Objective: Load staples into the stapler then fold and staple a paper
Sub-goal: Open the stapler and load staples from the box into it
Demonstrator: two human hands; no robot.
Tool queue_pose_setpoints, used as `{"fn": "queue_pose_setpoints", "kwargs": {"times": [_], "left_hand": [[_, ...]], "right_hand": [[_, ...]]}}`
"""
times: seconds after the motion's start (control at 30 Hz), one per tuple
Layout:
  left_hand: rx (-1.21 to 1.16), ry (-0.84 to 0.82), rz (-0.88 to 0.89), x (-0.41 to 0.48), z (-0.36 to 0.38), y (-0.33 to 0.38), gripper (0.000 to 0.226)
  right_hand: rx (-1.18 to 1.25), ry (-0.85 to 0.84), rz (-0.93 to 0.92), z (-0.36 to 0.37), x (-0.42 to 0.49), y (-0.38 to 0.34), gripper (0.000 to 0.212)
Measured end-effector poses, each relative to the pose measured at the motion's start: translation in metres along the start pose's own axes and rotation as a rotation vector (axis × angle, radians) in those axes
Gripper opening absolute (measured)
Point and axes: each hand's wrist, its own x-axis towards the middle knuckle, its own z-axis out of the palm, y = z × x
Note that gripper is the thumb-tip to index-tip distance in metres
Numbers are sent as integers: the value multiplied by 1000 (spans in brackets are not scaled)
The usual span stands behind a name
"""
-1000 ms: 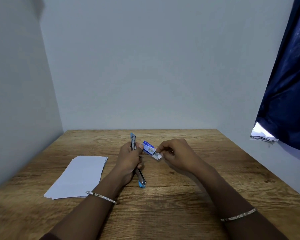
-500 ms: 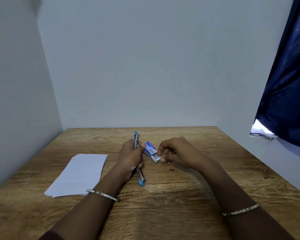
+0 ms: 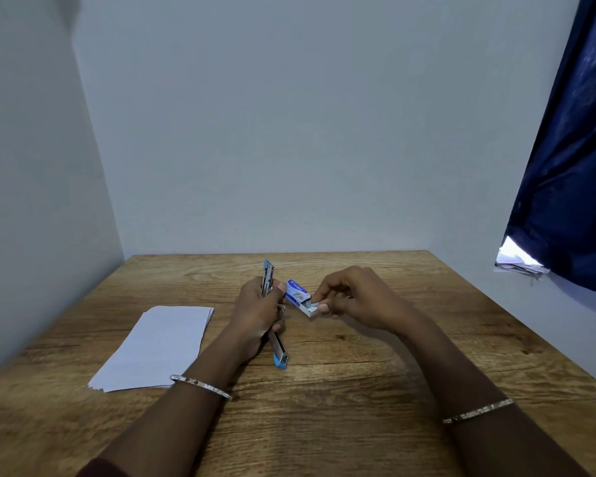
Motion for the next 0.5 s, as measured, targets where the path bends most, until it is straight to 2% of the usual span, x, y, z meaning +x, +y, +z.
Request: {"fn": "queue_pose_setpoints", "kwargs": {"times": [0.27, 0.5], "left_hand": [[-131, -17, -72, -5, -2, 9, 22], [-151, -18, -102, -10, 0, 14, 26]], "right_hand": [[126, 120, 17, 3, 2, 0, 8], [115, 362, -1, 17, 4, -7, 7]]}}
